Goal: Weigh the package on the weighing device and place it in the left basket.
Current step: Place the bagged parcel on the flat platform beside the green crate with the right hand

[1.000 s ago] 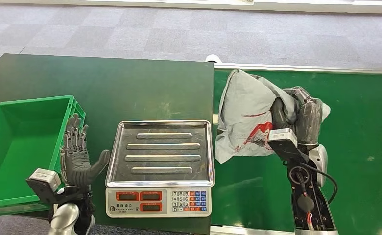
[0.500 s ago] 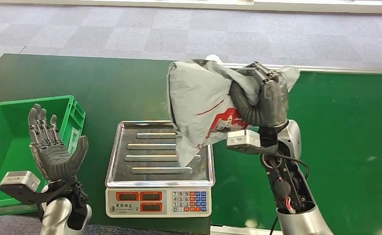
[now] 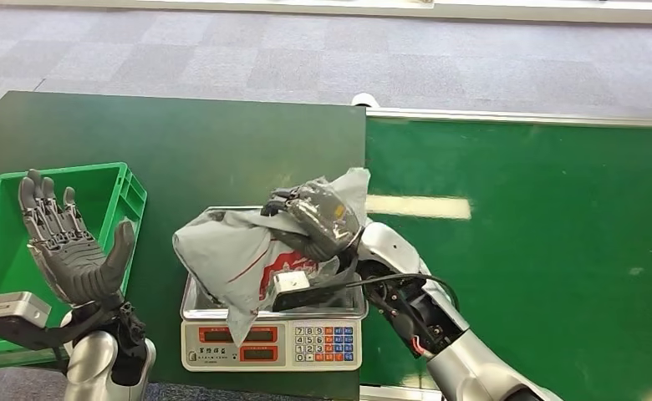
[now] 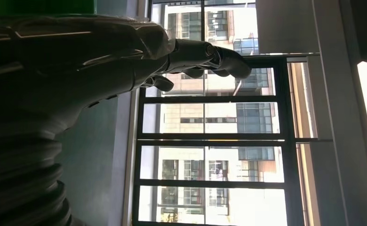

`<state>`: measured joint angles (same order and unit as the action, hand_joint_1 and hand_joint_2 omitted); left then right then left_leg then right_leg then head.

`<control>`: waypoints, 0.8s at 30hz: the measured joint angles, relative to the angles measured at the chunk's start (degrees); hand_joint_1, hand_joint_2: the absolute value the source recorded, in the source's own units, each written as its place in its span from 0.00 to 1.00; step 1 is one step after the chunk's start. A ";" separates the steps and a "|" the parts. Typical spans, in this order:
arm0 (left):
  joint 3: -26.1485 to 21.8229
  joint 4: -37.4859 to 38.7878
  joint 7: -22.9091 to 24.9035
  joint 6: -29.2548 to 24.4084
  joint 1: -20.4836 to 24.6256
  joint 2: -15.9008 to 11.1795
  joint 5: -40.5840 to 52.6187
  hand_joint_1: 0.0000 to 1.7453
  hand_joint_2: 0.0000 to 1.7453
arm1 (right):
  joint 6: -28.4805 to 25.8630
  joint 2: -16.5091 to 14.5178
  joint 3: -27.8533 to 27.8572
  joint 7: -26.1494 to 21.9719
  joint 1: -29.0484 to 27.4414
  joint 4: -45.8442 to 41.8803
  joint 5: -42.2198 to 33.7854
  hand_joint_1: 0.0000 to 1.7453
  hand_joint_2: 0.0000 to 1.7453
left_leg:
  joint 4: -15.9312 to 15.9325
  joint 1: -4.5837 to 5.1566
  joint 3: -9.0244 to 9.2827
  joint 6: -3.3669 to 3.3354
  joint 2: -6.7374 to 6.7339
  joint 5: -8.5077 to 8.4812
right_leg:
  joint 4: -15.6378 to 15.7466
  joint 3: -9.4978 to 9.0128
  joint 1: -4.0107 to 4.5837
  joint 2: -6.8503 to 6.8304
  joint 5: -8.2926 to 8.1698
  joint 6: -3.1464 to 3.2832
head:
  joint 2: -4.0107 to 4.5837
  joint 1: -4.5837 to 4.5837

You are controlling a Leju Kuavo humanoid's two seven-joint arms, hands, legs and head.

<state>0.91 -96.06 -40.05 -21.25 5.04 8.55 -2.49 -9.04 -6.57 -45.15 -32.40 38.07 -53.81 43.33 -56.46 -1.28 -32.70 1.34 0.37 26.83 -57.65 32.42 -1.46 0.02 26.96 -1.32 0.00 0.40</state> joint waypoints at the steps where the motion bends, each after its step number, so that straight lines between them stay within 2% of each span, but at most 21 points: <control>1: -0.01 0.00 0.01 0.00 0.03 0.02 0.00 0.00 1.00 | 0.28 -0.26 -0.98 0.10 0.19 1.56 0.14 1.00 1.00 | 0.00 0.00 -0.01 0.00 0.02 0.00 | 0.00 0.00 0.00 -0.01 0.00 0.00 | 0.00 -0.01; 9: -0.03 0.00 0.01 0.00 0.08 0.04 0.02 0.00 1.00 | 0.51 -1.35 -4.11 0.30 2.43 7.58 0.19 1.00 1.00 | -0.01 0.02 -0.01 -0.01 -0.02 0.00 | 0.01 0.01 -0.02 0.01 0.00 0.00 | 0.00 -0.01; 24: -0.03 0.00 0.01 0.00 0.08 0.04 0.02 0.00 1.00 | 0.54 -1.64 -5.29 0.31 3.03 9.99 0.19 1.00 1.00 | -0.01 0.01 0.01 -0.01 -0.03 0.00 | 0.01 0.00 -0.01 0.02 0.00 0.00 | 0.00 -0.01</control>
<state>0.87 -96.06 -40.05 -21.24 5.12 8.59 -2.48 -8.50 -8.20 -50.44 -32.09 41.10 -43.82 43.52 -56.46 -1.27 -32.69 1.34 0.34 26.82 -57.64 32.42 -1.47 0.04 26.96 -1.32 0.00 0.39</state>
